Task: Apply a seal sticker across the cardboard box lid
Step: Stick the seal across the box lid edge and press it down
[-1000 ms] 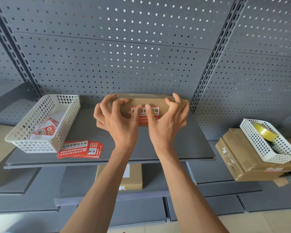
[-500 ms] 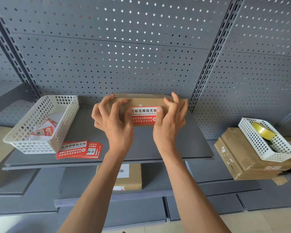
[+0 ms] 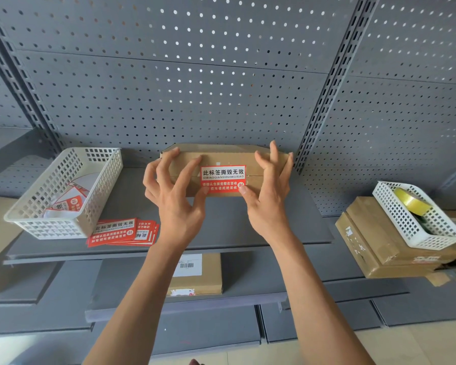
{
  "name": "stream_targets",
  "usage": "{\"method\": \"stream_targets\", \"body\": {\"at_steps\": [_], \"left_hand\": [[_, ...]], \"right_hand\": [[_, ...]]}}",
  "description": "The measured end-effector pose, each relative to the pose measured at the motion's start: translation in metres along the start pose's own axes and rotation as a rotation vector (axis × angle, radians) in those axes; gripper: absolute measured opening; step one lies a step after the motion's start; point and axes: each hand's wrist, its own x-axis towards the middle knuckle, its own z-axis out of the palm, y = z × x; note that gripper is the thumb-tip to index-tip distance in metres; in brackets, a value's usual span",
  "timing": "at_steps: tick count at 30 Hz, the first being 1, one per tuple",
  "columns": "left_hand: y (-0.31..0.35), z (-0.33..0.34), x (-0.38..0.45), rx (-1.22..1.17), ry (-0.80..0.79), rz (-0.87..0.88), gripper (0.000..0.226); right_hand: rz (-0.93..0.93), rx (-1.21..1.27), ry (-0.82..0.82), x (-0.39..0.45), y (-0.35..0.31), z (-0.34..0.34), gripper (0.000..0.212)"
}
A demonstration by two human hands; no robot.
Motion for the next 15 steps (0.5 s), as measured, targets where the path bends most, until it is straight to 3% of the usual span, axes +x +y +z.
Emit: {"method": "stream_targets", "body": {"at_steps": [7,10,15], "left_hand": [[-0.002,-0.004,-0.002,-0.008,-0.028,0.022,0.062],[0.001,-0.004,-0.002,-0.027,-0.028,0.005,0.057],[0.007,0.001,-0.001,0.015,0.0,-0.032,0.064]], "right_hand": [[-0.012,-0.005,-0.059,-0.001,0.001,-0.004,0.077],[-0.029,-0.022,-0.022,-0.002,-0.003,-0.002,0.076],[0.008,-0.062,0.045,0.0,-0.012,0.006,0.093]]}}
